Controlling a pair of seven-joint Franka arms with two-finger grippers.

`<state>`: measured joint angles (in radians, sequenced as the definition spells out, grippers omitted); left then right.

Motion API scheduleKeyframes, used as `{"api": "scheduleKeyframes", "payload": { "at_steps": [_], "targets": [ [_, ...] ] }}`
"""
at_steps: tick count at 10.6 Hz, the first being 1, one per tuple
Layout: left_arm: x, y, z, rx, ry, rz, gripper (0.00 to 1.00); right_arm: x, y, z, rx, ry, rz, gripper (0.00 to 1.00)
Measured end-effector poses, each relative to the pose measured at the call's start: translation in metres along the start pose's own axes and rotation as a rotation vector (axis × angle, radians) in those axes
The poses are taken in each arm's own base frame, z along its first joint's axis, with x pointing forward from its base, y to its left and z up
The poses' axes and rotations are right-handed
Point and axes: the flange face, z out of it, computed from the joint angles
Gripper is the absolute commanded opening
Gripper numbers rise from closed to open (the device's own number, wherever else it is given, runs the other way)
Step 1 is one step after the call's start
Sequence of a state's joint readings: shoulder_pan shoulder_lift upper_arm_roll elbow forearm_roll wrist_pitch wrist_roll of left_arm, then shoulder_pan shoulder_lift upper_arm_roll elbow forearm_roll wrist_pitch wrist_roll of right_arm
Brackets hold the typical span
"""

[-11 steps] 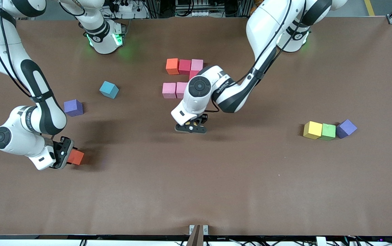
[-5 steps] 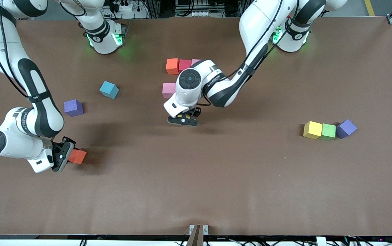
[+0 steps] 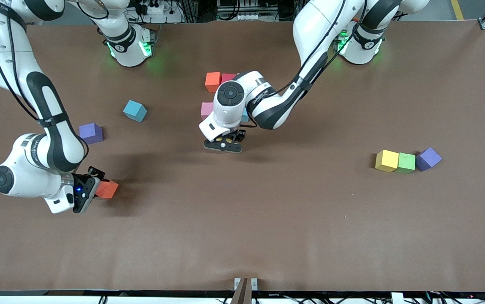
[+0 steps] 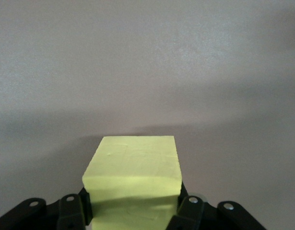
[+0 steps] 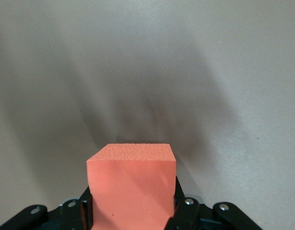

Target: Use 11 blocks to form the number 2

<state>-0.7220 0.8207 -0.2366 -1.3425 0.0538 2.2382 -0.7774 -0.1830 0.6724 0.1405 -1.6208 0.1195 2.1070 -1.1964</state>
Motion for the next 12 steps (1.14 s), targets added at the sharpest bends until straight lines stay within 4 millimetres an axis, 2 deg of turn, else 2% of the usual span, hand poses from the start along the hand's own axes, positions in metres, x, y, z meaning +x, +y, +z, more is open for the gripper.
{"api": "scheduleKeyframes", "payload": {
  "at_steps": [7, 9, 12],
  "targets": [
    [-0.012, 0.025, 0.004, -0.075, 0.058, -0.069, 0.00, 0.036, -0.030, -0.023, 0.021, -0.050, 0.153, 0.28],
    [-0.009, 0.026, 0.015, -0.095, 0.067, -0.106, 0.00, 0.046, -0.039, -0.023, 0.030, -0.064, 0.180, 0.28],
    [-0.017, 0.035, 0.030, -0.108, 0.044, -0.176, 0.00, 0.046, -0.046, -0.022, 0.101, -0.046, 0.263, 0.28]
  ]
}}
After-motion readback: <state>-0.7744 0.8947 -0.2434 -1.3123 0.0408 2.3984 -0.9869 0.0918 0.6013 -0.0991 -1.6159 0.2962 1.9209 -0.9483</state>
